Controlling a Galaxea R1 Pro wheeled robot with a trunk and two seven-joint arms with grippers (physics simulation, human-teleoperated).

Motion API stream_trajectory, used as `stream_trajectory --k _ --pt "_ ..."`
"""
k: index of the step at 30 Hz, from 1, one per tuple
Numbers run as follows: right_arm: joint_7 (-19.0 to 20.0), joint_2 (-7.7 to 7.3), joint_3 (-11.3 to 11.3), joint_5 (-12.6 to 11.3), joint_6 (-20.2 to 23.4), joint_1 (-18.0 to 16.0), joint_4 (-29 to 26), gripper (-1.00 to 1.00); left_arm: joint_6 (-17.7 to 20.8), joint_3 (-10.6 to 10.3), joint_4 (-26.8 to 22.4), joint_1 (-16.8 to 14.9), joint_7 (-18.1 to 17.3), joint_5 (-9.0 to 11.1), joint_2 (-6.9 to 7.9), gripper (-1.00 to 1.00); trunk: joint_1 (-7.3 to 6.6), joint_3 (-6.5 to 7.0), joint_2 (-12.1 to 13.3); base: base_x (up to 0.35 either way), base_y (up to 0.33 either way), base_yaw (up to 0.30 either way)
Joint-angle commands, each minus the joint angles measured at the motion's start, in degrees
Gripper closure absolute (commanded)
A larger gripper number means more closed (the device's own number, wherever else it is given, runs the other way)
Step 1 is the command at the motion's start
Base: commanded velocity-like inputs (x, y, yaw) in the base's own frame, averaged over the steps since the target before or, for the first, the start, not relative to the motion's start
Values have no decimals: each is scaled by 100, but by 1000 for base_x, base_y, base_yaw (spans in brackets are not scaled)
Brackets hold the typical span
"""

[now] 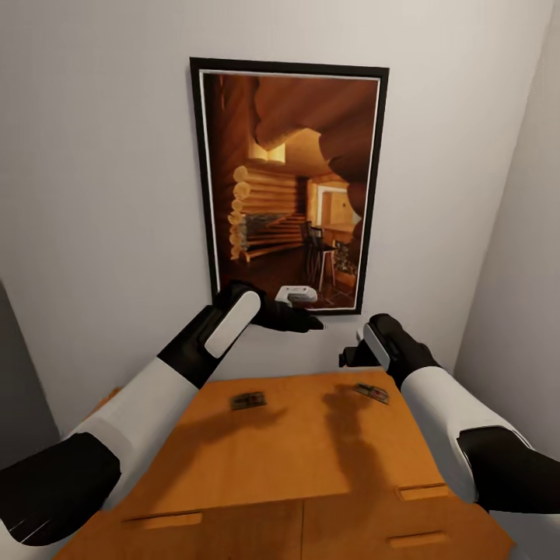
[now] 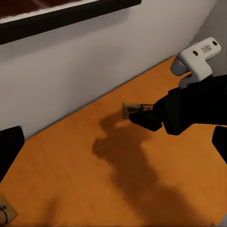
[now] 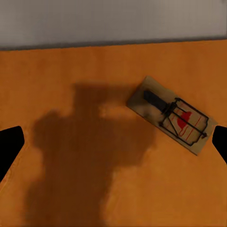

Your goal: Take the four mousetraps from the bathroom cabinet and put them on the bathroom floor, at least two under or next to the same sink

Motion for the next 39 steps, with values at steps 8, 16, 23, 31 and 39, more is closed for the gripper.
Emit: stream_trajectory --k 8,16,23,31,39 --pt "-49 -14 27 -56 21 -4 8 -100 10 -7 2 -7 59 61 -6 -100 1 8 -6 0 -36 141" --pt "-50 -26 30 -54 21 -4 16 -100 10 -8 2 -7 67 54 -16 -100 1 10 -6 0 -229 18" --pt "-55 -40 35 -54 21 -4 17 -100 10 -8 2 -7 68 53 -17 -100 1 10 -6 0 -277 3" --pt "-57 -75 36 -54 21 -4 17 -100 9 -8 -3 -7 68 53 -13 -100 1 10 -6 0 -282 0" --pt "-52 -69 36 -54 21 -4 24 -100 -10 -8 31 -7 68 45 -9 -100 1 10 -6 0 -122 0"
